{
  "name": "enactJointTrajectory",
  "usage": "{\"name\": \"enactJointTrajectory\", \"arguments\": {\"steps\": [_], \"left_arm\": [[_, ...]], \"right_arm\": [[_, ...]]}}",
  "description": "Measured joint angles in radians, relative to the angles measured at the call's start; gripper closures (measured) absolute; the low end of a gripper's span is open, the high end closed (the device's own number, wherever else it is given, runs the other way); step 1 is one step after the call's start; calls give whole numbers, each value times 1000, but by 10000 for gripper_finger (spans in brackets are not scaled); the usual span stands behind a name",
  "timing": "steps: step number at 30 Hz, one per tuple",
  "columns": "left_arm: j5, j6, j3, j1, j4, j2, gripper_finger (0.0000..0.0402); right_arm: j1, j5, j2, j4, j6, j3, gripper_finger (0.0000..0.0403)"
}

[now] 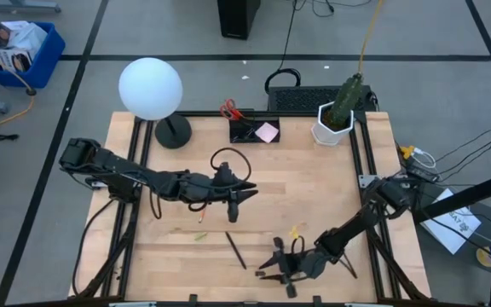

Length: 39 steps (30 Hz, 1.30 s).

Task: Pick and place office supplies into organizer
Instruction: Put the binder clip into the desk organizer

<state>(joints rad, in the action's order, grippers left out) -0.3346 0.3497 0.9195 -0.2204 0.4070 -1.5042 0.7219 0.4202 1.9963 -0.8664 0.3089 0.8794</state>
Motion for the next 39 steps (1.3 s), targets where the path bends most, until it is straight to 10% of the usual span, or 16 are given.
{"name": "enactJointTrajectory", "arguments": {"steps": [39], "left_arm": [[20,12,-2,-99,-60,2,304]], "right_arm": [[16,161,87,327,-192,151,273]]}}
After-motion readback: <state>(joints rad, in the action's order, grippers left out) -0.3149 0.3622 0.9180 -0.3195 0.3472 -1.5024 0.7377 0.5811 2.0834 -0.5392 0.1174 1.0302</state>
